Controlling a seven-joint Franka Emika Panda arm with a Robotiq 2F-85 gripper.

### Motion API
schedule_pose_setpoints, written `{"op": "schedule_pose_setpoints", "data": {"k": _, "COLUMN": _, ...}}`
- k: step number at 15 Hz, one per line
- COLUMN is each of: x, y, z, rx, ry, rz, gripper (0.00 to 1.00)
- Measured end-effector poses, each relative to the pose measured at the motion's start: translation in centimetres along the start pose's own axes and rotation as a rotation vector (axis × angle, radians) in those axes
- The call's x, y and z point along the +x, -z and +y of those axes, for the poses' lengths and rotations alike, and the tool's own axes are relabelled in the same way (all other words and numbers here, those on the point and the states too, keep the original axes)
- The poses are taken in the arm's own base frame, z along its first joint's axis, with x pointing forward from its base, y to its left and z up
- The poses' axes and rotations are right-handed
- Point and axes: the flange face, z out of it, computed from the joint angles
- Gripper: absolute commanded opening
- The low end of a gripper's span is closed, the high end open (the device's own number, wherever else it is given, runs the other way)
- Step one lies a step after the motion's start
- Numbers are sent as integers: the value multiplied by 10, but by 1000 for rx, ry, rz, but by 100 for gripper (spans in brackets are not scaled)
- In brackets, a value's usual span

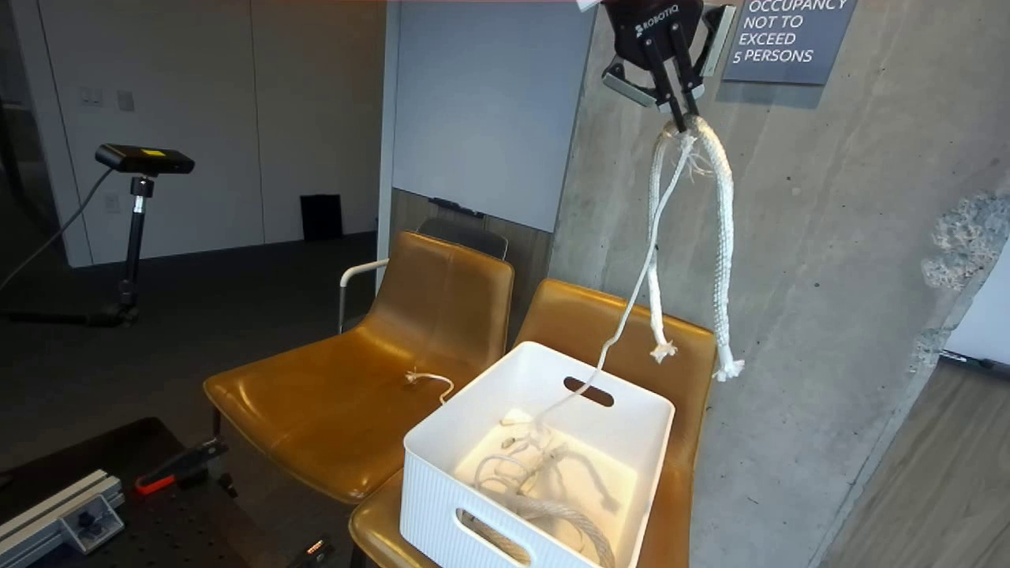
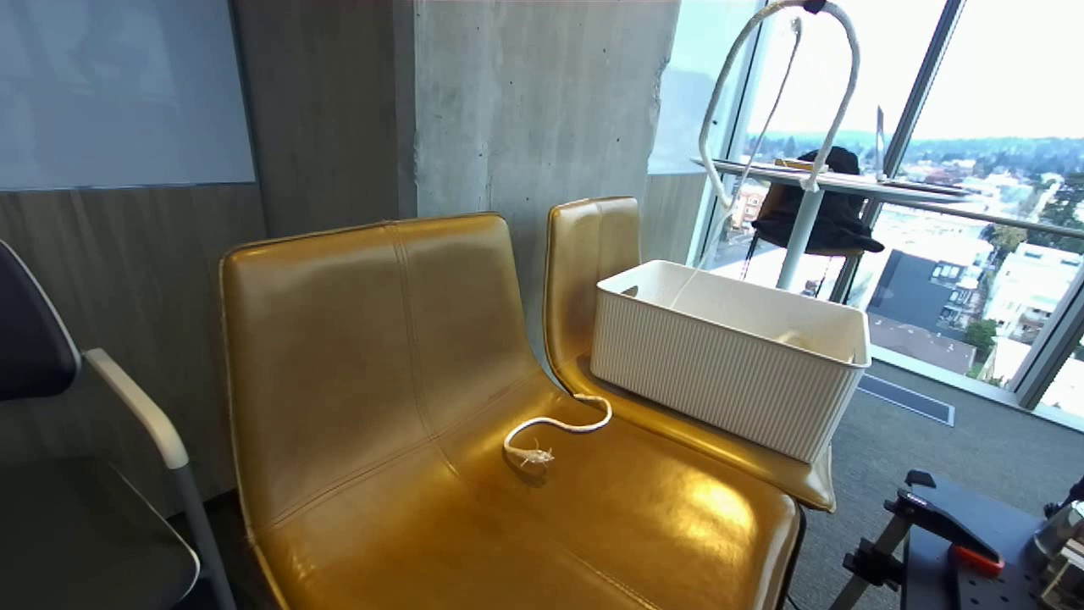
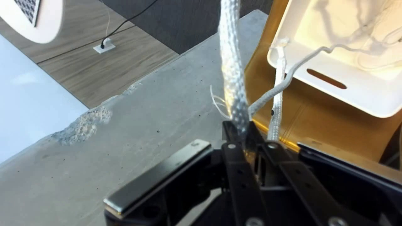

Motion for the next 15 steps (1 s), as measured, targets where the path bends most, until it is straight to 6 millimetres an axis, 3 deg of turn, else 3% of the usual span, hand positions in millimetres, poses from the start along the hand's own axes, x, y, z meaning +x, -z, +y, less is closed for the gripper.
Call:
{"op": "schedule_pose_setpoints", "data": {"k": 3, "x": -17, "y": -5, "z": -40, "rx": 72, "ry": -11, "rz": -26, "gripper": 3}}
{"op": "schedule_pose_setpoints", "data": {"k": 7, "x": -21, "y": -4, "z": -90, "rx": 138, "ry": -12, "rz": -33, "gripper": 3}}
{"op": "schedule_pose_setpoints", "data": {"k": 9, "x": -26, "y": -8, "z": -97, "rx": 147, "ry": -17, "rz": -23, "gripper": 3}}
{"op": "schedule_pose_setpoints", "data": {"k": 13, "x": -33, "y": -15, "z": -90, "rx": 134, "ry": -56, "rz": 29, "gripper": 3}}
{"op": "schedule_pose_setpoints", "data": {"k": 14, "x": -34, "y": -17, "z": -89, "rx": 134, "ry": -65, "rz": 38, "gripper": 36}}
{"op": "schedule_pose_setpoints", "data": {"k": 15, "x": -33, "y": -19, "z": -89, "rx": 136, "ry": -72, "rz": 45, "gripper": 38}}
